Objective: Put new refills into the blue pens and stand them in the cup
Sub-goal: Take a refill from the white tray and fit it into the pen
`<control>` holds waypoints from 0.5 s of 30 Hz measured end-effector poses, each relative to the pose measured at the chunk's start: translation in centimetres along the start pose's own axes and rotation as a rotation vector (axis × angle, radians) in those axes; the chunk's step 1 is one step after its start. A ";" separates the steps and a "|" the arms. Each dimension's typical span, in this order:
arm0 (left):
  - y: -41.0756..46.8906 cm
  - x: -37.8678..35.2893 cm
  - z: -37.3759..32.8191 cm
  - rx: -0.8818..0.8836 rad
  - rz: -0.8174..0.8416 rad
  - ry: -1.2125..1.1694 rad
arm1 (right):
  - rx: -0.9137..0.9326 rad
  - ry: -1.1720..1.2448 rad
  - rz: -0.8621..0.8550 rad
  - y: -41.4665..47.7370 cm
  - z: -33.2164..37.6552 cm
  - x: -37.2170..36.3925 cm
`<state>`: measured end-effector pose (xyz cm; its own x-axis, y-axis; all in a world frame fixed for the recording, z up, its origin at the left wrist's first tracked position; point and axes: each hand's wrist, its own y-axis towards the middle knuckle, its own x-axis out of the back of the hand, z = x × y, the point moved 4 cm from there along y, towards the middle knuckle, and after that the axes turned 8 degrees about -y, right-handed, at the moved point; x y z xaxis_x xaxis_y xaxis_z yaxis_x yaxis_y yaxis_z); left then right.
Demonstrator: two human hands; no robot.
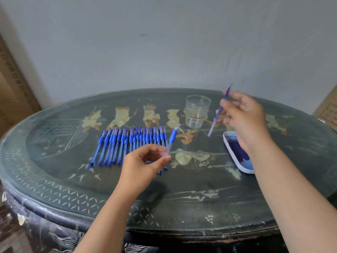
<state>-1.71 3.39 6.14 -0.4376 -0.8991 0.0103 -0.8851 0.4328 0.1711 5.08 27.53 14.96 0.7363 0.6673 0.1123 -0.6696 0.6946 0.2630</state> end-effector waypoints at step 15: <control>0.5 1.8 1.5 0.007 -0.319 -0.186 | -0.055 -1.251 0.146 1.2 -9.6 0.1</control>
<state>-3.19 2.05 4.71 -0.1600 -0.9618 -0.2221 -0.9825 0.1334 0.1303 3.38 31.01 6.09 0.2236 0.0487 0.9735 -0.7332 0.6665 0.1351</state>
